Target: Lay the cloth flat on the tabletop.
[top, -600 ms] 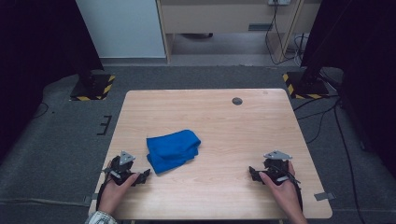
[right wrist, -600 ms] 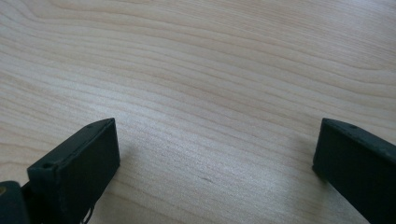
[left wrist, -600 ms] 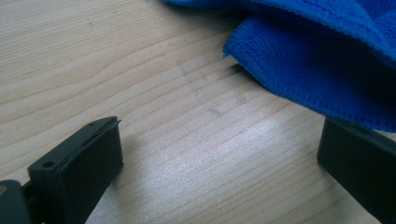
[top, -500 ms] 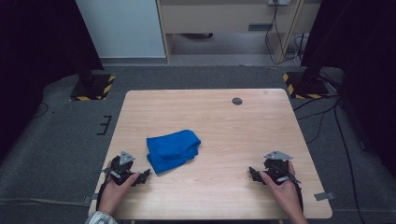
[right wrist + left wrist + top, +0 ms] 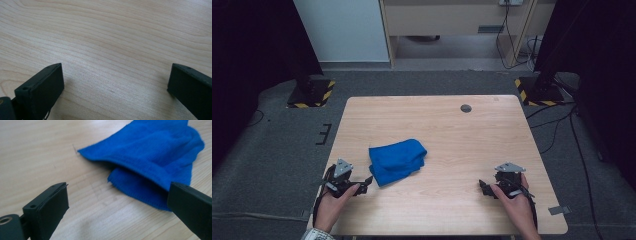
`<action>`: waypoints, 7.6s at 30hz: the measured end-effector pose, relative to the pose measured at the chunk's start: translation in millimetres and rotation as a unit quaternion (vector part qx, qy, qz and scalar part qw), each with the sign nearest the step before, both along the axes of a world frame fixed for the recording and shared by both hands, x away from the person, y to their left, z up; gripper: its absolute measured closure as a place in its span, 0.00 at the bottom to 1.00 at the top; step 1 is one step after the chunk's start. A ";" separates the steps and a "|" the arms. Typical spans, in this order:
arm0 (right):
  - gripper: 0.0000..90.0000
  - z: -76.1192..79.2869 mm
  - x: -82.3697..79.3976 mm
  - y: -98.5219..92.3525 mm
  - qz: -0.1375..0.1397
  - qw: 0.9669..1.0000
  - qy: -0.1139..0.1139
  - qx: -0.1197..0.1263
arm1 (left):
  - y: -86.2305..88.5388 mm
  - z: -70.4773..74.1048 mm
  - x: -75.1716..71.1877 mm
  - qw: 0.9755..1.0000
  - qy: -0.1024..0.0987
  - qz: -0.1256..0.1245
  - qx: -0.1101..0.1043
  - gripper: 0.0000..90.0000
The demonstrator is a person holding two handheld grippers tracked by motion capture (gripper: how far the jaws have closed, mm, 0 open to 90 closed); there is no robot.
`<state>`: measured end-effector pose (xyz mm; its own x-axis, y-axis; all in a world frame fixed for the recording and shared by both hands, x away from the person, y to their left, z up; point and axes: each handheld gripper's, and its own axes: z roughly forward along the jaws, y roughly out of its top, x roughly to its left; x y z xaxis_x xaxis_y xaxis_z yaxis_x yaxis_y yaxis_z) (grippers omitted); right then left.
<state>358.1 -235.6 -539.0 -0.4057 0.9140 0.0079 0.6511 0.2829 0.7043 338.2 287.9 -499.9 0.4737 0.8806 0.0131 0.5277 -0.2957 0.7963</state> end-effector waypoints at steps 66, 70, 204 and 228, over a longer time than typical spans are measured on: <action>0.01 0.0 -0.1 -0.2 0.001 1.000 0.000 0.000 | -129.5 -18.4 71.4 0.995 0.061 -0.069 0.033 0.84; 0.01 0.0 0.0 -0.2 0.001 1.000 0.000 0.000 | -129.4 -11.2 69.5 0.996 0.048 -0.069 0.013 0.86; 0.82 79.6 18.1 70.3 0.155 0.985 -0.067 0.031 | -149.3 24.6 37.9 0.992 -0.027 -0.124 0.014 0.40; 0.52 32.5 55.7 84.4 0.115 0.992 0.017 0.039 | -134.6 -5.2 39.1 0.992 0.022 -0.119 0.022 0.41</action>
